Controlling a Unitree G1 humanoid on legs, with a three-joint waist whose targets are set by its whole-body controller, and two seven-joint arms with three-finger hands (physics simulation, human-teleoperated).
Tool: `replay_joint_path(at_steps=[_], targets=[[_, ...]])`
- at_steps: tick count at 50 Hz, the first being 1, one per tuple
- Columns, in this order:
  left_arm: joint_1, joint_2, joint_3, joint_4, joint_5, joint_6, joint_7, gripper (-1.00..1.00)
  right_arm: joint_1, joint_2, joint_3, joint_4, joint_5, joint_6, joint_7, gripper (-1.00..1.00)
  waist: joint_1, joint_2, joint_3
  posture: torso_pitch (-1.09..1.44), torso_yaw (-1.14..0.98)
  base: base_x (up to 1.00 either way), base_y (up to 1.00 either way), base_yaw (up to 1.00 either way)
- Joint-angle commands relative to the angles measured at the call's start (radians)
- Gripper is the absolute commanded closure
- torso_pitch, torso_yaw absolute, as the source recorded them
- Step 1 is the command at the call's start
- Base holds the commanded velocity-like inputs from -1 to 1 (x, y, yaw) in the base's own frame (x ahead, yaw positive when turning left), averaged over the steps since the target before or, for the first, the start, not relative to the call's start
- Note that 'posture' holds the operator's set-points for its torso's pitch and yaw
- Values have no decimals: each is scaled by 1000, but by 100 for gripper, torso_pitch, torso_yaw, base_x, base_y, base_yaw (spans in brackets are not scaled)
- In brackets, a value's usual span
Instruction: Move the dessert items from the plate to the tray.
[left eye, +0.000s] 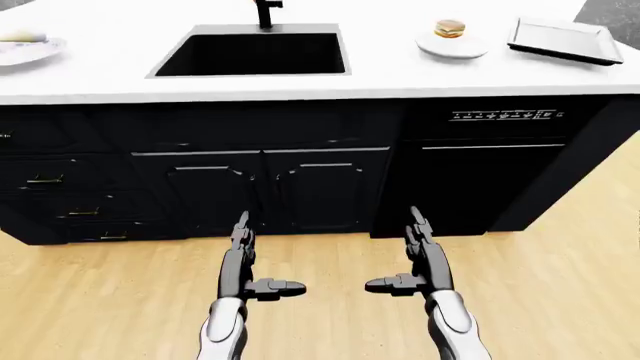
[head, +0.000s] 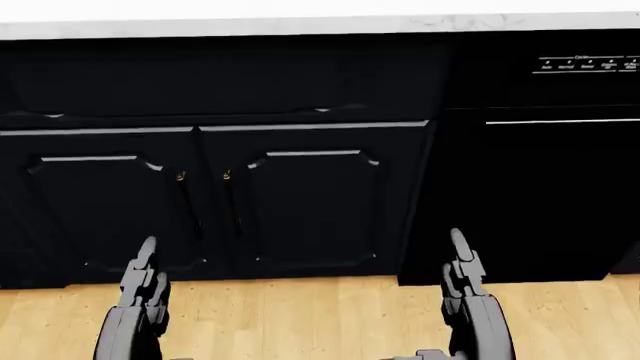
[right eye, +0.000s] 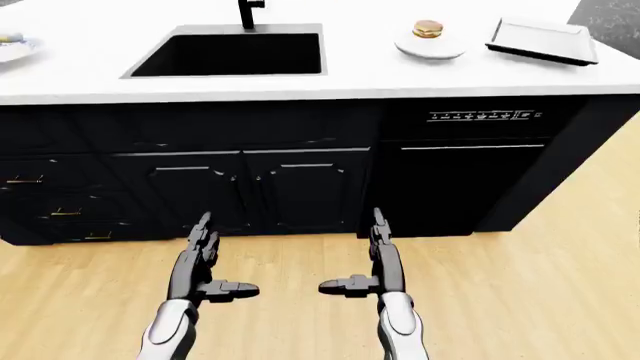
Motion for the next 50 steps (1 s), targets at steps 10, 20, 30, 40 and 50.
replay_joint_path(at_steps=[10,20,30,40,50], targets=[[-38,11,4,-250,2,98,-12,-100,-74,-1,14,-90,-38,-4,-26,-100,9,-4,-76,0,0,0,0,0],[-164,47,53,-633,-16,549,-41,-100,-192,-30,4,-463,-52,389,11,-100,9,-1,-90,0,0,0,0,0],[-356,129,148,-758,-99,842,-15,-100,-390,-59,-23,-468,-39,560,29,-100,-9,-37,-90,0,0,0,45,0],[-467,197,215,-837,-189,1013,20,-100,-482,-83,-14,-527,-55,677,48,-100,-2,77,-66,0,0,0,53,0],[-486,227,232,-854,-236,1047,44,-100,-516,-82,-7,-560,-73,721,71,-100,-24,-34,-58,0,0,0,57,0]])
